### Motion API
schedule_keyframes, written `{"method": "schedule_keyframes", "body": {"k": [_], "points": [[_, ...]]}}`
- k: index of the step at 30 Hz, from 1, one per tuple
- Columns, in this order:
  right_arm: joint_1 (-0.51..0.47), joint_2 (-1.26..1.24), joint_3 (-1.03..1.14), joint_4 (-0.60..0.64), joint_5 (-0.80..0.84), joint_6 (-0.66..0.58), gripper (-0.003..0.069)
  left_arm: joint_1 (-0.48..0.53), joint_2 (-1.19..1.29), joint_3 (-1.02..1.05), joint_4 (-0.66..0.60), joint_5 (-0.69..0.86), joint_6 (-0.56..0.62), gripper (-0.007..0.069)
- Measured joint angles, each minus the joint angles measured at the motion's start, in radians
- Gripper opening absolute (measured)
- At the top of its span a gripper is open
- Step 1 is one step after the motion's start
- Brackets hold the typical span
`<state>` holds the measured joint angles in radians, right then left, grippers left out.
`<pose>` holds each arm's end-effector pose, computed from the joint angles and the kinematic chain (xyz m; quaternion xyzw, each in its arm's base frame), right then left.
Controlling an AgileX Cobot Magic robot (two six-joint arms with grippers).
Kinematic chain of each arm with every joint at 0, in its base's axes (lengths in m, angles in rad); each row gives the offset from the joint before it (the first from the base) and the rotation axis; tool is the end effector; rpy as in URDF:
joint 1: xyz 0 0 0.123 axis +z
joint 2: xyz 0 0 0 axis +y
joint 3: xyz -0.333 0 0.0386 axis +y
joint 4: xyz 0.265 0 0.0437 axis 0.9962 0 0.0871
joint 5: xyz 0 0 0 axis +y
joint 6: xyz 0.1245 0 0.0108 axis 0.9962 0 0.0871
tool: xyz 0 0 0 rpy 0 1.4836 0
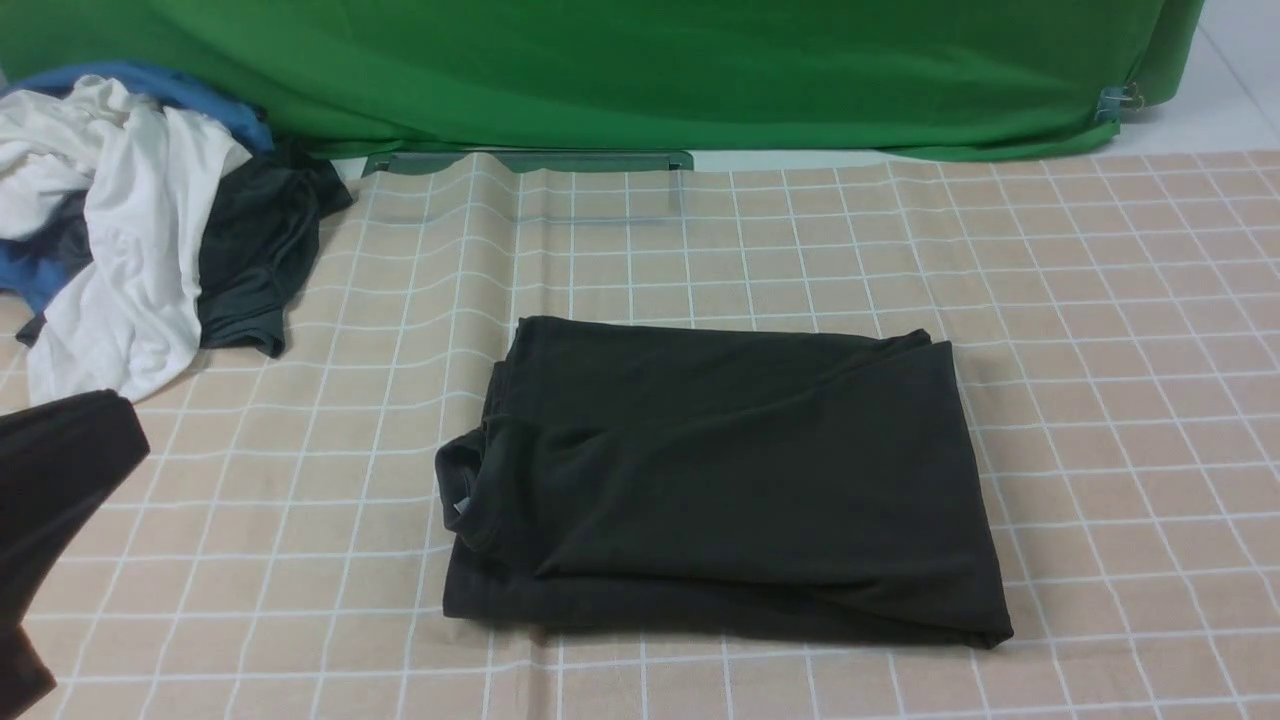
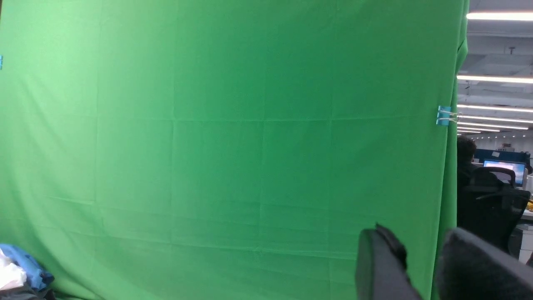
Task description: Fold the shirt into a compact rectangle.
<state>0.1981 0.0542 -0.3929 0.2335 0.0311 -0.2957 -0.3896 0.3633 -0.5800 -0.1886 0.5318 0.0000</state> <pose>0.0198 0.0049 0.3569 -0.0749 0.5493 0.0585 0.8302 0.0632 -0.0388 0.3498 0.1177 0.7713 -0.2061 0.5906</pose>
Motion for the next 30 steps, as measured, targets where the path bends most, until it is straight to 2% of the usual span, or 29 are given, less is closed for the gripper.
{"method": "schedule_keyframes", "body": {"k": [11, 15, 18, 24, 30], "points": [[0.0, 0.0, 0.0, 0.0, -0.004, 0.0, 0.0251, 0.0, 0.0, 0.0, 0.033, -0.007, 0.027, 0.0019], [0.0, 0.0, 0.0, 0.0, -0.004, 0.0, 0.0251, 0.0, -0.008, 0.028, 0.095, -0.075, 0.04, 0.0019], [0.0, 0.0, 0.0, 0.0, -0.004, 0.0, 0.0251, 0.019, -0.057, 0.107, 0.117, -0.202, 0.076, 0.0019], [0.0, 0.0, 0.0, 0.0, -0.004, 0.0, 0.0251, 0.196, -0.246, 0.409, 0.083, -0.422, 0.151, 0.002], [0.0, 0.0, 0.0, 0.0, -0.002, 0.001, 0.0251, 0.327, -0.355, 0.582, 0.082, -0.414, 0.159, 0.002]]}}
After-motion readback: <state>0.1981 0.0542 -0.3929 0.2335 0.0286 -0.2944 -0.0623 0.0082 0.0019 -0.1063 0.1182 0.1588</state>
